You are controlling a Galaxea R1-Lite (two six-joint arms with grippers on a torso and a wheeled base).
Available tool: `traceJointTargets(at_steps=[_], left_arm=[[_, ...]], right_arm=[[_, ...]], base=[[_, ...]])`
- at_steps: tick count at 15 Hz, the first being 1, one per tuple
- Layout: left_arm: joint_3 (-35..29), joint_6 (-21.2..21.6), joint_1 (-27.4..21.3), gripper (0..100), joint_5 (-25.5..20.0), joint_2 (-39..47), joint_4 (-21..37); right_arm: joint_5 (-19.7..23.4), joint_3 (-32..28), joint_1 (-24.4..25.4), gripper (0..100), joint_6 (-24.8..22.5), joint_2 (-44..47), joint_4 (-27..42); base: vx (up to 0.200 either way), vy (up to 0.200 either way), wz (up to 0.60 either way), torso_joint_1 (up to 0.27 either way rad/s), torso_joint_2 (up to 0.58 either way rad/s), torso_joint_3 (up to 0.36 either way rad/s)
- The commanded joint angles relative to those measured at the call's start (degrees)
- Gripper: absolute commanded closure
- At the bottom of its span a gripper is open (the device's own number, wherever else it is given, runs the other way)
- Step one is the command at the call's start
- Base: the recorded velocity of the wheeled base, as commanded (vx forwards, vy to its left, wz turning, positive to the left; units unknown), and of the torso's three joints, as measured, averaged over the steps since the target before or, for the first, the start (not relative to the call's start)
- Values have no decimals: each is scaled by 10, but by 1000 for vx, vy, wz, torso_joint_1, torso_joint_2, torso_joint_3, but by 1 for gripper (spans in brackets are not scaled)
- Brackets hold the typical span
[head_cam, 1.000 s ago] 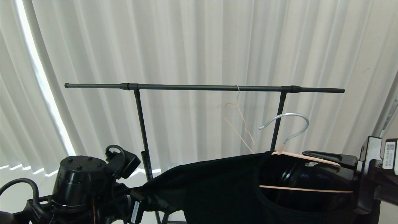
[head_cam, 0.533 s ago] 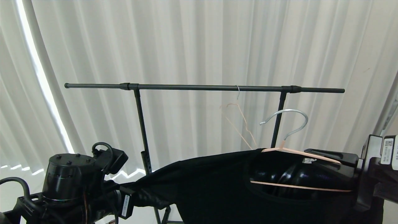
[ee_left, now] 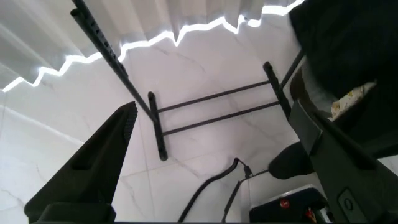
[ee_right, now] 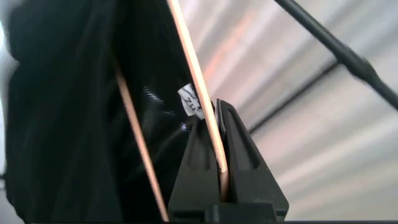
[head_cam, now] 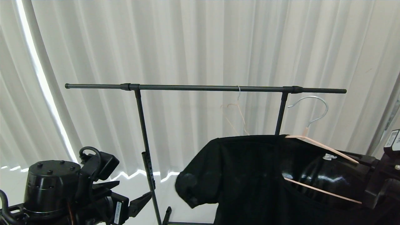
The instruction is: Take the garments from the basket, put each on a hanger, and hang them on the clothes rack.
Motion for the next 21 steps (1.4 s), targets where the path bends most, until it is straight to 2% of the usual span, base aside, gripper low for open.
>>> traceJointTargets(at_steps=[1,5,6,8,9,10,11,12,15,16,19,21], left_arm=[[8,0,0,0,-1,-27,-1],[3,-14,10,0,6,-32,-1],[3,-14,21,0,34,-27,-1],[3,-15,26,0,112,-12,-1],[3,-15,26,0,138,-12,-1],[2,-15,26,0,145,-14,-1],[2,-15,26,0,146,-15,-1],[-4,-14,26,0,148,-18,-1],[-18,-13,25,0,148,-17,-1],[-19,-12,23,0,148,-17,-1],[-20,-12,23,0,148,-17,-1],[-20,-12,23,0,148,-17,-1]], right_arm=[[-19,9,-13,100,20,-20,0],[-76,53,-27,100,25,-37,5],[-88,58,-26,100,24,-39,24],[-95,26,-23,100,35,-35,101],[-94,2,-20,100,61,-20,146],[-95,-18,-11,100,99,0,166],[-96,-26,-2,100,126,18,168],[-101,-42,30,100,176,57,168],[-112,-86,118,100,258,148,149],[-125,-103,139,100,278,186,120],[-147,-147,153,100,313,279,17],[-160,-180,153,100,326,311,-3]], base=[[0,0,0,0,0,0],[0,0,0,0,0,0],[0,0,0,0,0,0],[0,0,0,0,0,0],[0,0,0,0,0,0],[0,0,0,0,0,0],[0,0,0,0,0,0],[0,0,0,0,0,0],[0,0,0,0,0,0],[0,0,0,0,0,0],[0,0,0,0,0,0],[0,0,0,0,0,0]])
